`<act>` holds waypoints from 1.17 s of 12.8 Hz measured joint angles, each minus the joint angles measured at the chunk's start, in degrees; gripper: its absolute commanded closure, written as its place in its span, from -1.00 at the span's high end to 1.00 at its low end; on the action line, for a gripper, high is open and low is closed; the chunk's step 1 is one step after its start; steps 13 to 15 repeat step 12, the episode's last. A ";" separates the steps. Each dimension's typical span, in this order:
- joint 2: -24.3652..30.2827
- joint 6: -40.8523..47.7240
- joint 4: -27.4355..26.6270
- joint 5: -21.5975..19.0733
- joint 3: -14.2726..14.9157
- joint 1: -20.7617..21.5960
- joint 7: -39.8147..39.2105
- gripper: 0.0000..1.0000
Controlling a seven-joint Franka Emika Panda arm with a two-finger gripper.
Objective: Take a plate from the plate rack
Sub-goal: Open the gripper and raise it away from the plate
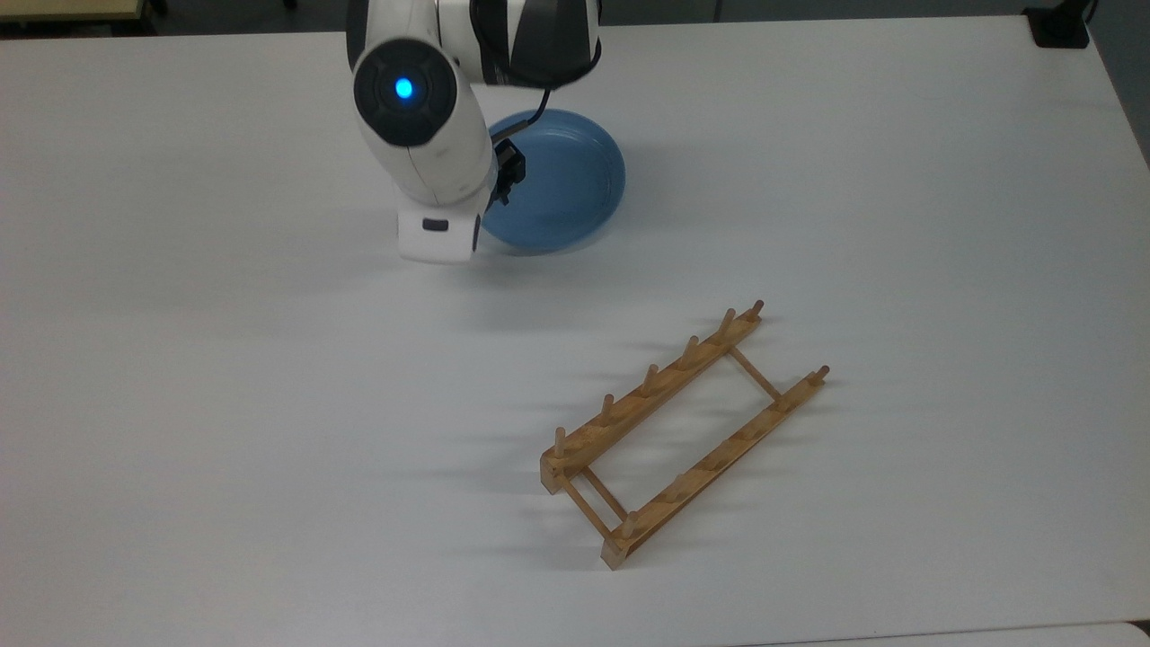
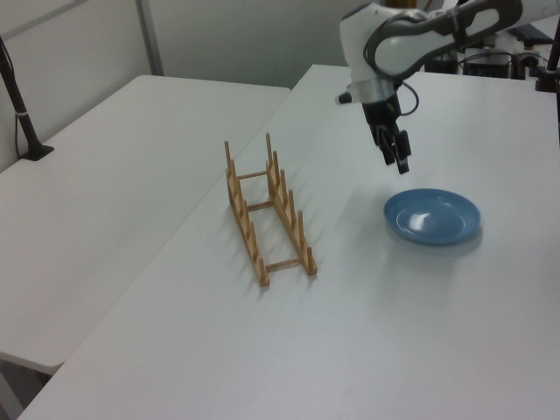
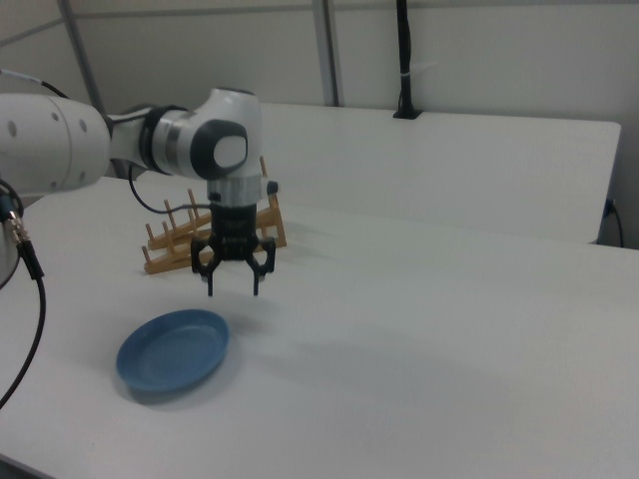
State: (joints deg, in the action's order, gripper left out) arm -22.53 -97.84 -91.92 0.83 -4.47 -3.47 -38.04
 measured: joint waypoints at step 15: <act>18.67 1.33 0.83 3.65 -0.01 0.30 38.90 1.00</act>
